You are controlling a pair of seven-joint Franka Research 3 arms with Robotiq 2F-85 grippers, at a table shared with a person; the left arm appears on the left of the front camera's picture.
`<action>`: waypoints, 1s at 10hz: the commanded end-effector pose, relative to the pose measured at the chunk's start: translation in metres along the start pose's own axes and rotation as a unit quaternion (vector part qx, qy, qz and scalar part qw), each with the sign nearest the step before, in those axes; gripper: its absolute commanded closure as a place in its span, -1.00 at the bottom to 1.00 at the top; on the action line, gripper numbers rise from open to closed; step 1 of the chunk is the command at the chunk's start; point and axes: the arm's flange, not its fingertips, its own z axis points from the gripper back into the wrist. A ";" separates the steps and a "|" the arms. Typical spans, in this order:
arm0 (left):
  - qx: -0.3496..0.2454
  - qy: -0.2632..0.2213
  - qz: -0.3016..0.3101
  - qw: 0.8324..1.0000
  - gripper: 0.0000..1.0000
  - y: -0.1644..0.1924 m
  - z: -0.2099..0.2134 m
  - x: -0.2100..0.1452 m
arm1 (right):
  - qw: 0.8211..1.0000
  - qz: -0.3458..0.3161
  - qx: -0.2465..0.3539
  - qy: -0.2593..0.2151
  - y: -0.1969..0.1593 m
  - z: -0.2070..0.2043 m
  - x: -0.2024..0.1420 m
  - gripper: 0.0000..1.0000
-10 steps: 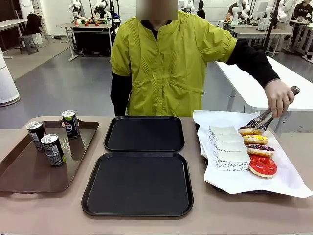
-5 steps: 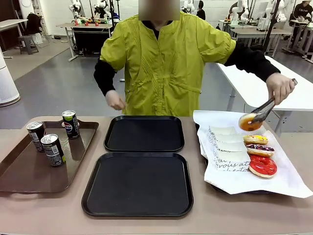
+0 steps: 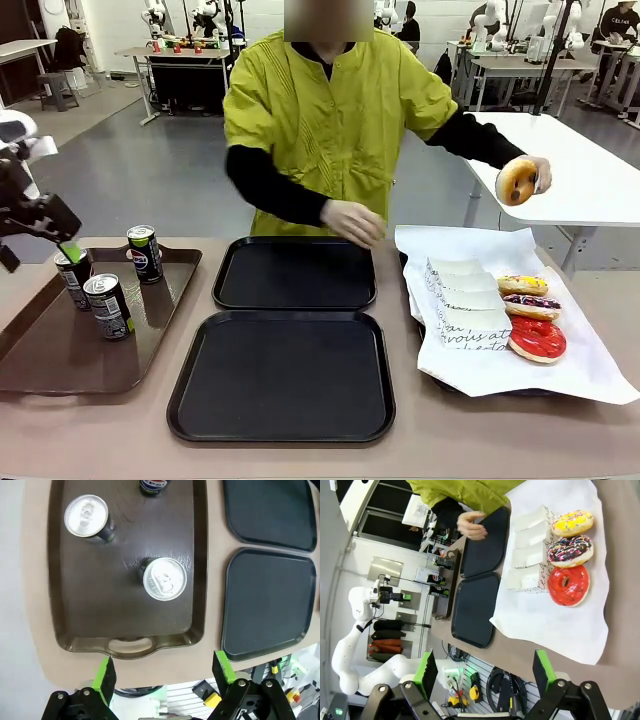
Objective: Set up donuts and drinks on trays.
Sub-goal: Pick up one Pepsi coke and place it on the Flat Tray.
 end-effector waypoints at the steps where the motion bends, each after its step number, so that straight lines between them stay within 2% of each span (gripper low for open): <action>1: 0.036 0.000 0.002 0.999 -1.00 -0.018 -0.010 0.018 | 1.000 0.001 0.000 -0.003 -0.001 0.000 0.000 -1.00; 4: 0.058 -0.012 0.032 0.998 -1.00 -0.032 -0.042 0.027 | 1.000 0.001 0.000 -0.003 -0.001 0.000 0.000 -1.00; 5: 0.033 0.006 0.000 0.999 -1.00 -0.024 -0.025 0.017 | 1.000 0.001 0.000 -0.003 -0.001 0.000 0.000 -1.00; 10: 0.033 0.003 0.009 0.999 -1.00 -0.025 -0.029 0.020 | 1.000 0.001 0.000 -0.003 -0.001 0.000 0.000 -1.00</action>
